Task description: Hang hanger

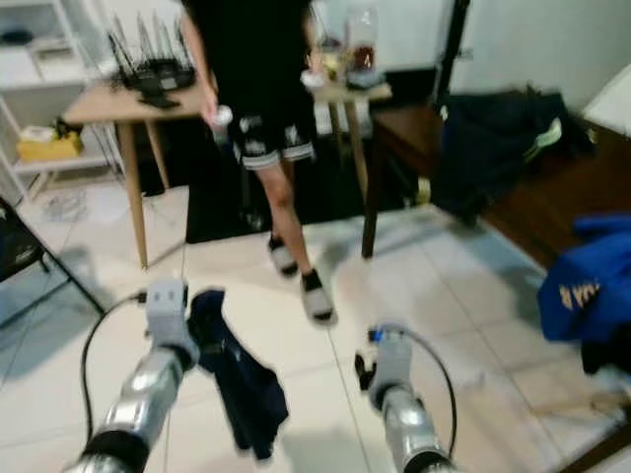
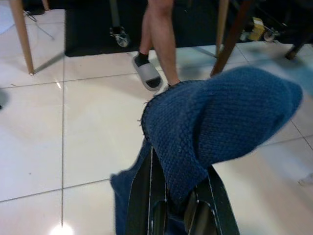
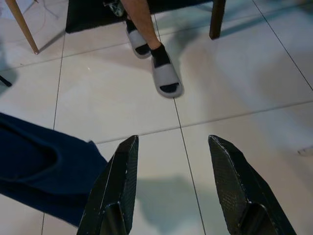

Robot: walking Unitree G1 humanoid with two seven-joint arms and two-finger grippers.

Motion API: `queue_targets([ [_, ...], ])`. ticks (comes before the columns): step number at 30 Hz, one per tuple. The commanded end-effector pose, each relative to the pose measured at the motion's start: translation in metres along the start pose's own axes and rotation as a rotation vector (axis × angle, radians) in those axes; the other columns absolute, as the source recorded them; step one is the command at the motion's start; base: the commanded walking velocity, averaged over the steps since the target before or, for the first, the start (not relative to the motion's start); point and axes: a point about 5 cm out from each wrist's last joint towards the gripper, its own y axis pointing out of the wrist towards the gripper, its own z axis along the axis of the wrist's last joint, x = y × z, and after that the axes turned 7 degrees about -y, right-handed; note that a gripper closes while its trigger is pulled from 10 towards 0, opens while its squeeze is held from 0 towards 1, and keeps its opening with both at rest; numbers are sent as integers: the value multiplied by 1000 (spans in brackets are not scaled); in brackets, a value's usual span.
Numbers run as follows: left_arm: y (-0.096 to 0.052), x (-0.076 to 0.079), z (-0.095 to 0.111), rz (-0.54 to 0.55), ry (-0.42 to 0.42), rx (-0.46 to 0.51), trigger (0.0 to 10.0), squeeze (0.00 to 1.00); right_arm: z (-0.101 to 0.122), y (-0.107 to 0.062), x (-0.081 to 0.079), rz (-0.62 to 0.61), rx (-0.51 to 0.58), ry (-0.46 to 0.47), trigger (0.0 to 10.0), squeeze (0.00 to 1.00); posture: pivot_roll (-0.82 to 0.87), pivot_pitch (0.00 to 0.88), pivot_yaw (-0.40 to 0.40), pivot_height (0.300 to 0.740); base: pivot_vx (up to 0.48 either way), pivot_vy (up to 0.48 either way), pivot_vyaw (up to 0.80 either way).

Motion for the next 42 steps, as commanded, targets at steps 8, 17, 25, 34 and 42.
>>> queue_targets([
  [8,3,-2,14,-7,6,50,10000,0,-1,-1,-2,2,10,24,10000,0,29,8,-6,740,355,0,-577],
  [17,4,1,22,-15,9,84,10000,0,2,-1,3,-16,26,13,10000,0,27,9,-10,740,352,0,-800],
  [25,13,22,60,-107,24,195,10000,0,21,5,5,-22,94,13,10000,0,35,8,-15,740,353,0,-800],
  [34,22,83,117,-385,104,340,10000,0,31,7,16,-87,133,108,10000,0,25,10,-13,740,353,0,-800],
  [42,9,126,145,-604,169,420,10000,0,46,10,25,-119,183,147,10000,0,19,15,-10,740,354,0,-800],
])
